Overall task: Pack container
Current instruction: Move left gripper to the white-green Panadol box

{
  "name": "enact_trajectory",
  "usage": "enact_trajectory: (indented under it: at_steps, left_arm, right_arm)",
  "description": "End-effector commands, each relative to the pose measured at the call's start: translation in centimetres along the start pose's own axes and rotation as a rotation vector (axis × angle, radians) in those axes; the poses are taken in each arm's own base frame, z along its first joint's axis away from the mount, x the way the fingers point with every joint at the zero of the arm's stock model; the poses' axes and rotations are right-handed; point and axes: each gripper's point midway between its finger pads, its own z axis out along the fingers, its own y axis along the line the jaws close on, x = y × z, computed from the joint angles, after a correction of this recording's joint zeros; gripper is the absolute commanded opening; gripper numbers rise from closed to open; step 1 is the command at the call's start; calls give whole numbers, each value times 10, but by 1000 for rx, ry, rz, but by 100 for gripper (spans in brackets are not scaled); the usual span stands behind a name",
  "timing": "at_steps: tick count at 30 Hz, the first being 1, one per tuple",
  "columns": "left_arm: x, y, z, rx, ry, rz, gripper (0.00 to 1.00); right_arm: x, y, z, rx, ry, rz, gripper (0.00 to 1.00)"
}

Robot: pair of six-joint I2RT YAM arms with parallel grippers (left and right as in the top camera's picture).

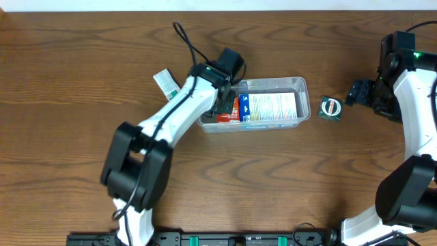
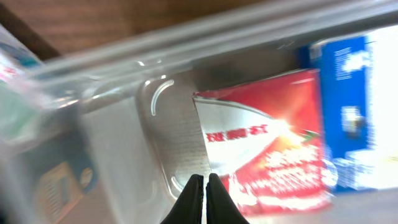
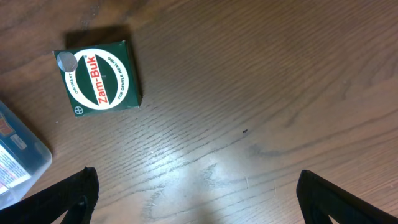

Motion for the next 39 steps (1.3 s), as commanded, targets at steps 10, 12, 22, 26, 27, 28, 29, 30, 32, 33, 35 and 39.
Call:
enact_trajectory:
  at_steps: [10,12,22,26,27,28,29,30,32,33,35,39]
  left_arm:
    - [-59,88,-165,34,-431,-345,6]
    - [-60,120,-175,17,-462,-459,6]
    - [-58,219,-163,-47,-469,-803,70]
    - [-71,222,-151,-44,-483,-804,74]
    - [-74,221,-148,-42,-484,-801,74]
    - [-76,221,-143,-42,-481,-800,74]
    - [-79,220,-138,-42,-478,-798,74]
    - [-80,220,-130,-45,-465,-796,74]
    - [-81,219,-115,-52,-435,-794,74]
    - [-80,219,-108,-54,-415,-792,73]
    - [-79,213,-88,-31,-364,-776,72]
    - [-79,197,-48,44,-266,-756,70]
  right_arm:
    - [-1,-4,-7,-2,-21,2,99]
    - [-1,-4,-7,-2,-21,2,99]
    - [-1,-4,-7,-2,-21,2,99]
    - [-1,-4,-7,-2,-21,2,99]
    - [-1,-4,-7,-2,-21,2,99]
    - [-1,-4,-7,-2,-21,2,99]
    - [-1,-4,-7,-2,-21,2,98]
    - [-1,-4,-7,-2,-21,2,99]
    - [-1,-4,-7,-2,-21,2,99]
    - [-1,-4,-7,-2,-21,2,99]
    - [-1,-4,-7,-2,-21,2,99]
    - [-1,-4,-7,-2,-21,2,99]
